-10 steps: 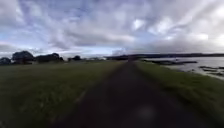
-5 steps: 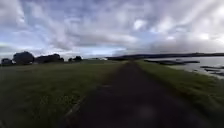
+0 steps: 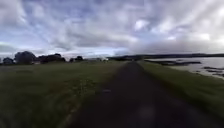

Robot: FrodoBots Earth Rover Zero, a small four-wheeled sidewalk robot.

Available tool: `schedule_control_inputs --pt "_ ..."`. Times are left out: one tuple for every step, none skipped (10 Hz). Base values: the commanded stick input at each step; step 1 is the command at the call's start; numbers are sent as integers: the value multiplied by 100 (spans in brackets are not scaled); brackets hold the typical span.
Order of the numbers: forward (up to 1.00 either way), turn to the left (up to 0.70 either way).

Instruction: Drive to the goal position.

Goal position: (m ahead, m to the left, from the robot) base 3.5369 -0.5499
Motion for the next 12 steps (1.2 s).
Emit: schedule_control_inputs --pt "70 -35" --pt "70 -35" --pt "70 -35" --pt "70 -16" --pt "70 0" --pt "70 0" --pt "70 0" --pt "70 0" --pt "70 0" --pt "70 0" --pt "70 0" --pt "70 0"
